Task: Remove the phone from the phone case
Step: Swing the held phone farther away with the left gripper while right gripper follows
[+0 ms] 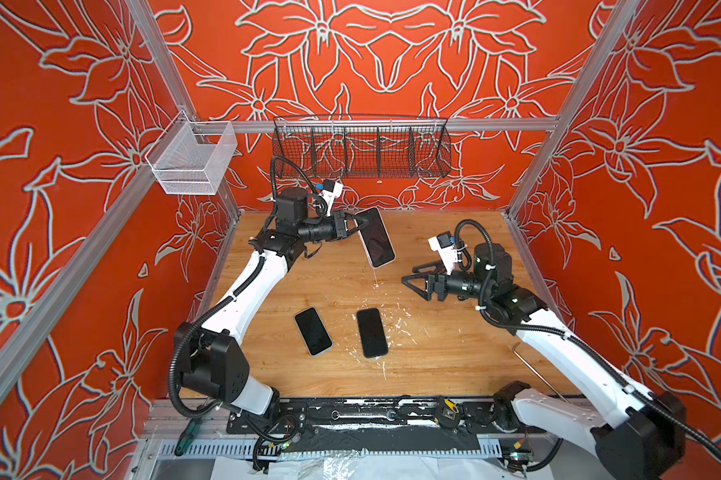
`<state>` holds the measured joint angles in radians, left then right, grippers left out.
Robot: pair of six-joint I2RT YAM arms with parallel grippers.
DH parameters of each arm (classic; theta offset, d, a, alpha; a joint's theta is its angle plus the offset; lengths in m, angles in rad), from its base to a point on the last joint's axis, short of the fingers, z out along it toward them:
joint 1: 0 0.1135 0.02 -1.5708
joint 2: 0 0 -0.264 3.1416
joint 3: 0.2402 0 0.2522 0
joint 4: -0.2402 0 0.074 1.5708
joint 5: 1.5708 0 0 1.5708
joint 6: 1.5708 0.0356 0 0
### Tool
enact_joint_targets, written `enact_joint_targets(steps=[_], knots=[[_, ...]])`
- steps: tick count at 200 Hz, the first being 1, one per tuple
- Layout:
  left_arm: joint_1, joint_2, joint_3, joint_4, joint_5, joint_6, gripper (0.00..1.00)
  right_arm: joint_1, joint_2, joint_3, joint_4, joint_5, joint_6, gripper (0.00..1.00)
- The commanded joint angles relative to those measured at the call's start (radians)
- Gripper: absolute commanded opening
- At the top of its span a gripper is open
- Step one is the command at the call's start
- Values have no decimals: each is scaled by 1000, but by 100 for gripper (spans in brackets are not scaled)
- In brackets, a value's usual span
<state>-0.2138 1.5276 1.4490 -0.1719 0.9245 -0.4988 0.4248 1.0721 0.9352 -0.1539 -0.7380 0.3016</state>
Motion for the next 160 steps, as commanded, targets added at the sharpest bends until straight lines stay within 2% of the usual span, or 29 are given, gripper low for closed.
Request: enact_joint_targets(steps=[1, 27, 69, 107, 160], knots=[[17, 55, 110, -216, 152, 242, 0, -5, 16, 105, -256, -17, -183, 98], [17, 101, 236, -452, 168, 418, 0, -4, 53, 203, -377, -50, -277, 97], [19, 104, 247, -503, 193, 547, 0, 0, 133, 297, -512, -89, -454, 90], [19, 100, 215, -488, 291, 571, 0, 11, 203, 321, -533, -93, -516, 86], [18, 51, 141, -420, 340, 559, 0, 67, 247, 315, -483, -65, -536, 81]])
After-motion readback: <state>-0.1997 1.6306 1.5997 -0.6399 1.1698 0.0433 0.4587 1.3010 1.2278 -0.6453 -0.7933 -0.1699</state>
